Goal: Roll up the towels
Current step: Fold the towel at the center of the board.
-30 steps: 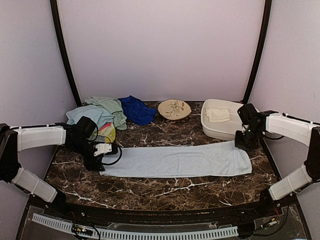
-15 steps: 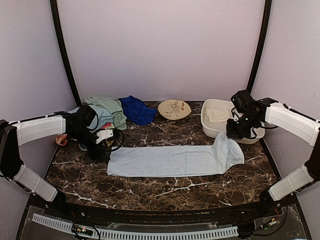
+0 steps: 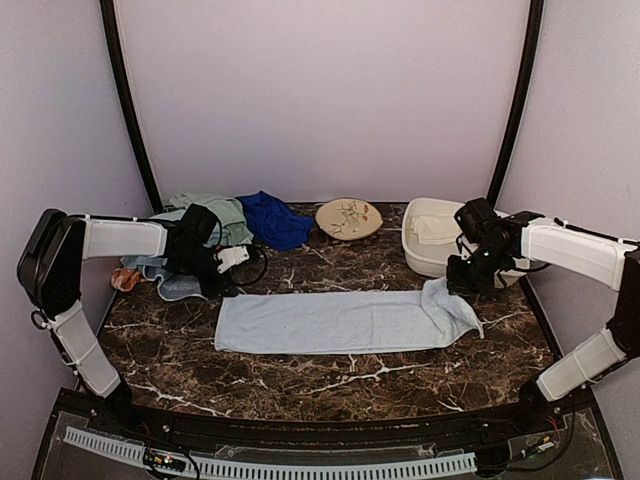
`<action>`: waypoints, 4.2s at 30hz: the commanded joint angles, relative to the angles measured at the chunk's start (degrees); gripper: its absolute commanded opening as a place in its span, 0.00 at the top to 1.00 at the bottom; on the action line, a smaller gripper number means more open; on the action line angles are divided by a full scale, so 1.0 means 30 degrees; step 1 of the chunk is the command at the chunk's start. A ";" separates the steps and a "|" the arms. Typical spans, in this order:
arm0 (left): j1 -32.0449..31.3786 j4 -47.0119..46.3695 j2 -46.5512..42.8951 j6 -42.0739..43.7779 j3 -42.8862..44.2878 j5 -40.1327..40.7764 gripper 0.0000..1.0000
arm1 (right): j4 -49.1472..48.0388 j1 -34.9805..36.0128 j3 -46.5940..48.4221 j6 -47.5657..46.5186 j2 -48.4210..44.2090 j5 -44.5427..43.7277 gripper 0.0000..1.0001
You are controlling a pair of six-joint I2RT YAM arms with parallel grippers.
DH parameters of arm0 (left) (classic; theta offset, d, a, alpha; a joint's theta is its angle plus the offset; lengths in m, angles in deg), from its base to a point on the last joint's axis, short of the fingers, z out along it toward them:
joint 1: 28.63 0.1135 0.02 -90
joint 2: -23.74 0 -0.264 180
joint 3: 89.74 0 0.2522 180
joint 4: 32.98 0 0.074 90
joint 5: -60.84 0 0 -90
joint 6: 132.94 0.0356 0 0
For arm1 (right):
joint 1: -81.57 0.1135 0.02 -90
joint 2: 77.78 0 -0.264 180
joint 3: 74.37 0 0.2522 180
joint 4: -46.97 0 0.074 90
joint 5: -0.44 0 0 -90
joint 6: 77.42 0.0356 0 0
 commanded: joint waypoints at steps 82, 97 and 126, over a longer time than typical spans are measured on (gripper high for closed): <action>0.0273 0.2471 -0.6297 0.2248 -0.5597 -0.0739 0.27 | -0.1680 0.7897 1.3085 0.2436 0.9630 0.5255 1.00; 0.0278 0.2830 -0.6517 0.2020 -0.5164 -0.0885 0.27 | -0.1518 0.7635 1.2144 0.1613 0.6689 0.6693 1.00; 0.0269 0.2472 -0.6784 0.2094 -0.5885 -0.0508 0.27 | -0.4939 0.9973 1.9463 0.3969 1.6867 1.0031 1.00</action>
